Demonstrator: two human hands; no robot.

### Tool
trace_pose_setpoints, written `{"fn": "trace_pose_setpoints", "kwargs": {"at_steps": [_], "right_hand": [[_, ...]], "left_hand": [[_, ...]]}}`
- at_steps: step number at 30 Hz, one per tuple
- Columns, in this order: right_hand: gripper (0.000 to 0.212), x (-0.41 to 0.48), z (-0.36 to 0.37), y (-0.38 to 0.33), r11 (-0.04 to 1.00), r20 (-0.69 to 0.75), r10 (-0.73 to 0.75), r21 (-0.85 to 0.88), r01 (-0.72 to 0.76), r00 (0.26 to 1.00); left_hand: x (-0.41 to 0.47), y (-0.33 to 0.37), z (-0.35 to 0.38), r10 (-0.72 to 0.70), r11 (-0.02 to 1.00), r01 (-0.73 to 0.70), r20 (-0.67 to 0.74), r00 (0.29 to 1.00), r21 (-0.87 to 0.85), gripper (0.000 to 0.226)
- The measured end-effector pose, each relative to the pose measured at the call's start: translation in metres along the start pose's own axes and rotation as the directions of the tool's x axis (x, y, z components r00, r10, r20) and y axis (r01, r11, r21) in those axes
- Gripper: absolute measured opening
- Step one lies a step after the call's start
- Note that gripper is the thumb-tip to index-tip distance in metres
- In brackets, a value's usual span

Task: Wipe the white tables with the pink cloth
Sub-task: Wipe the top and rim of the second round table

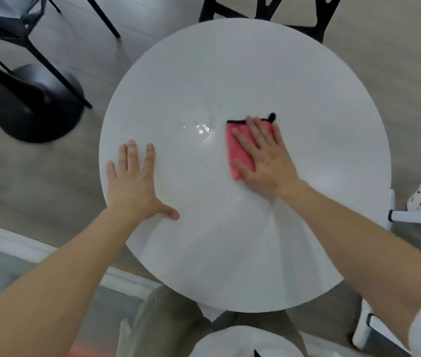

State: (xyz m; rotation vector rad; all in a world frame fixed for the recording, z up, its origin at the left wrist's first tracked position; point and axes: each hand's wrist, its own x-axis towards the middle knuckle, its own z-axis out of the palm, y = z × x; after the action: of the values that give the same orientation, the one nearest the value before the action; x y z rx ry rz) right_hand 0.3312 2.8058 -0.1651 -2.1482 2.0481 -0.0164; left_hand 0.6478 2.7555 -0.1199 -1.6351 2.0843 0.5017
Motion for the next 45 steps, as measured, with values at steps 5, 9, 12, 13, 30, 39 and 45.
{"fn": "trace_pose_setpoints", "kwargs": {"at_steps": [5, 9, 12, 13, 30, 39, 45], "right_hand": [[0.088, 0.066, -0.017, 0.061, 0.948, 0.015, 0.316, -0.043, -0.315, 0.949], [0.081, 0.046, 0.008, -0.057, 0.958, -0.160, 0.286, 0.013, -0.288, 0.945], [0.082, -0.004, 0.015, -0.138, 0.983, 0.003, -0.164, 0.085, 0.163, 0.986], [0.080, -0.010, 0.013, -0.139, 0.954, 0.039, -0.290, 0.096, 0.286, 0.956], [0.073, 0.035, 0.009, -0.112, 0.864, 0.055, -0.501, 0.088, 0.496, 0.863], [0.085, 0.152, -0.017, 0.028, 0.926, -0.062, 0.375, 0.077, -0.370, 0.925], [0.073, 0.071, 0.020, -0.161, 0.921, 0.007, -0.387, 0.055, 0.386, 0.922]], "left_hand": [[0.001, 0.007, -0.003, 0.009, 0.999, -0.010, 0.017, 1.000, 0.045, 0.188], [0.002, 0.008, -0.006, 0.009, 0.998, -0.010, 0.020, 1.000, 0.064, 0.190], [0.001, 0.006, -0.005, 0.016, 0.998, -0.017, 0.016, 1.000, 0.064, 0.189], [0.001, 0.006, -0.005, 0.012, 0.997, -0.012, 0.007, 1.000, 0.070, 0.189], [-0.001, 0.009, -0.007, -0.032, 0.999, 0.032, 0.016, 0.999, 0.017, 0.189], [-0.007, -0.003, 0.006, -0.123, 0.989, 0.122, -0.016, 0.992, -0.084, 0.191], [-0.033, -0.002, 0.016, -0.317, 0.914, 0.303, -0.007, 0.948, -0.268, 0.187]]}}
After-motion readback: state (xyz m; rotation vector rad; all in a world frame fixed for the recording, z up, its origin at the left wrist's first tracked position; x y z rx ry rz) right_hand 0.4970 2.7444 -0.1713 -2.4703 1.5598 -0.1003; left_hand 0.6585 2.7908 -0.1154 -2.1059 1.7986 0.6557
